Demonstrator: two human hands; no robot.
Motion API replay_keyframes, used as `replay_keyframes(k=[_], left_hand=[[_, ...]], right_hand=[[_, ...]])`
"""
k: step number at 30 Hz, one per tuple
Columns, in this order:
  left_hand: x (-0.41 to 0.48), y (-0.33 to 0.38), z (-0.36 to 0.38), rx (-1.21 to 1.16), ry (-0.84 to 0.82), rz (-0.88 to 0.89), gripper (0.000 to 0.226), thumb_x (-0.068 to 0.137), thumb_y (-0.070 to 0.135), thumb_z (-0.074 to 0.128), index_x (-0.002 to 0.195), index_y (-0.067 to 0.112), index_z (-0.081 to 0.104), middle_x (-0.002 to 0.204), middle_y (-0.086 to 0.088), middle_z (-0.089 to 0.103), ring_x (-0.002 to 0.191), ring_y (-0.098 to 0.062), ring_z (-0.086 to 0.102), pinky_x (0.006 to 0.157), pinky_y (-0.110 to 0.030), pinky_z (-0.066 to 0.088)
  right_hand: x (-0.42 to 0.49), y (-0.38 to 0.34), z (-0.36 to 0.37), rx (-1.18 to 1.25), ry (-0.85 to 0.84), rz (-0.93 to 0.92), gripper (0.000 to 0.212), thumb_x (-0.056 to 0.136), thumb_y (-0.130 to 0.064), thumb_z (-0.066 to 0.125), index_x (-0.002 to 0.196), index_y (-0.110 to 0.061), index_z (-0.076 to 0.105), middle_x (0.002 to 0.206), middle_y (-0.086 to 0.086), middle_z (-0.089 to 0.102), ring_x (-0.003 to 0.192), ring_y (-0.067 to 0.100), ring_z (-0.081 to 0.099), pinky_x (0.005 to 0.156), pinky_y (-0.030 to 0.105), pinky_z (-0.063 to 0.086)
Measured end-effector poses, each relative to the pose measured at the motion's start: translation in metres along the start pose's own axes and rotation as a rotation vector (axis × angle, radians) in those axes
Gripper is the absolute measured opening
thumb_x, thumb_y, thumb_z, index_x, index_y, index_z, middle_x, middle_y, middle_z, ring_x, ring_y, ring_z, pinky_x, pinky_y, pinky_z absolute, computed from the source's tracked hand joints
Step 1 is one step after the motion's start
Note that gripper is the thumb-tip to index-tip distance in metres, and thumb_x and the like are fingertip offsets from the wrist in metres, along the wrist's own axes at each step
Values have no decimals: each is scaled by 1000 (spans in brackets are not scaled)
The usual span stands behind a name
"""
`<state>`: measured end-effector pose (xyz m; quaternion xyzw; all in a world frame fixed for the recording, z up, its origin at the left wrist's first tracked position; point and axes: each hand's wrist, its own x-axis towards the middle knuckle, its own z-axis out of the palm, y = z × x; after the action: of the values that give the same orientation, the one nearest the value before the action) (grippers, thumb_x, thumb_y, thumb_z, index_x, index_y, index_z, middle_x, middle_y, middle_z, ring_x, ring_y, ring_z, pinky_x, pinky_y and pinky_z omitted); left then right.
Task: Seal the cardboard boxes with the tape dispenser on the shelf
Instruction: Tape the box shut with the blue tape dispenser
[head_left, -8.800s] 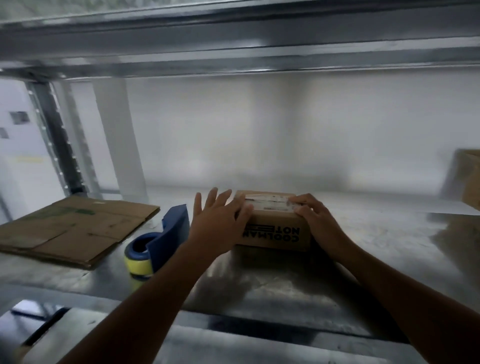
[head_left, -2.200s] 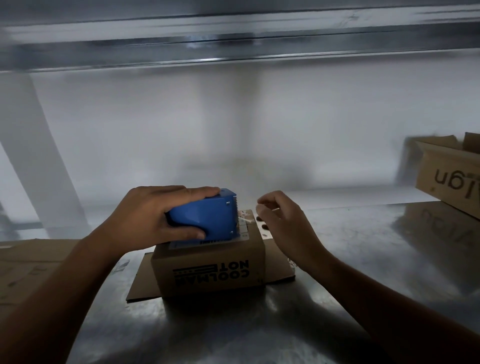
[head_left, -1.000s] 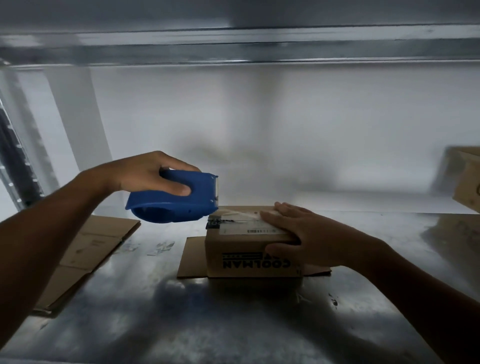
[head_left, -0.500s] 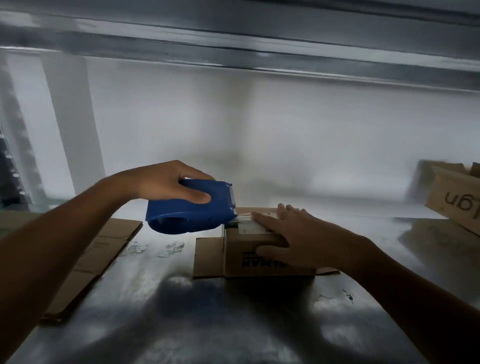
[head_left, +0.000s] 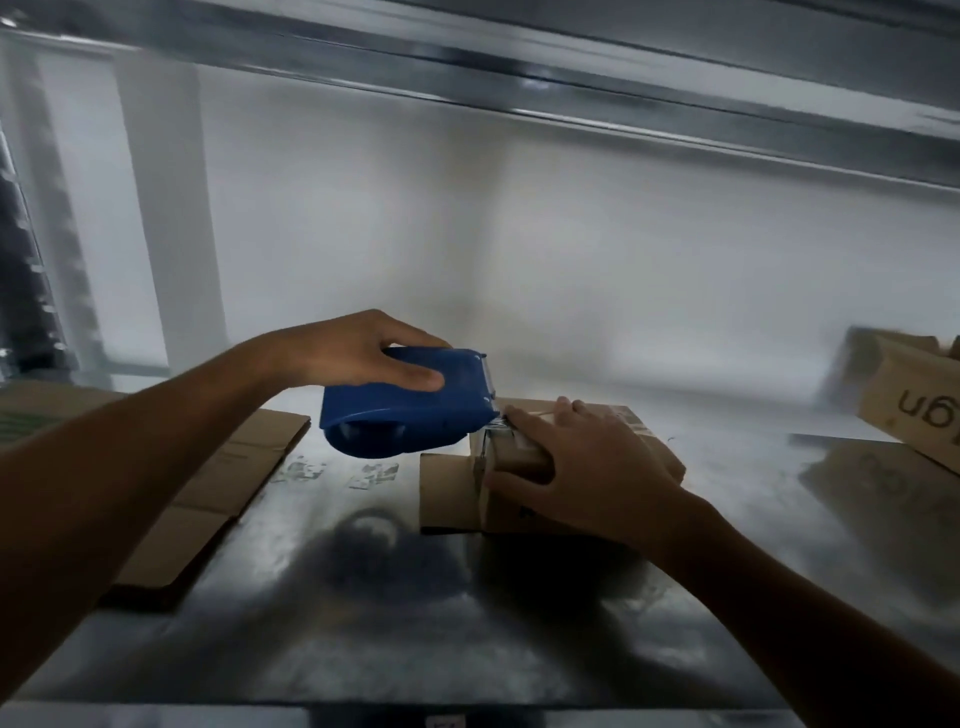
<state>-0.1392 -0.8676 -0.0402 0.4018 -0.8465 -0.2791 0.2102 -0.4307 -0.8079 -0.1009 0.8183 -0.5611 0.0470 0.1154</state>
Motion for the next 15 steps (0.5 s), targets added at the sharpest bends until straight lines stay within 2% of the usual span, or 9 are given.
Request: replay_keyframes(k=[3,8,15], left_hand=[[-12,-12,-9,-2,-8,-31,47,78,66,71,124,54,66,119,19,72,104,-7,72,87,-31,57],[-14,-7,-17,95,-138,-89,50,79,69,70,127,54,64,120,23,71,105,-5,71,90,-33,56],[-5,10,-23,211,-228,-158,51,77,76,69,123,55,64,117,21,72,100,-8,73,86,-35,58]], right_hand=[[-1,1,2,-1,2,23,101,69,-97,9,157,-47,14,160,14,36,144,35,36,117,48,30],[-2,-1,7,37,20,40,103,67,-98,6,157,-49,6,165,14,27,153,32,23,123,49,19],[-3,-1,8,32,33,24,99,66,-97,1,155,-54,-2,164,16,30,152,33,23,123,49,19]])
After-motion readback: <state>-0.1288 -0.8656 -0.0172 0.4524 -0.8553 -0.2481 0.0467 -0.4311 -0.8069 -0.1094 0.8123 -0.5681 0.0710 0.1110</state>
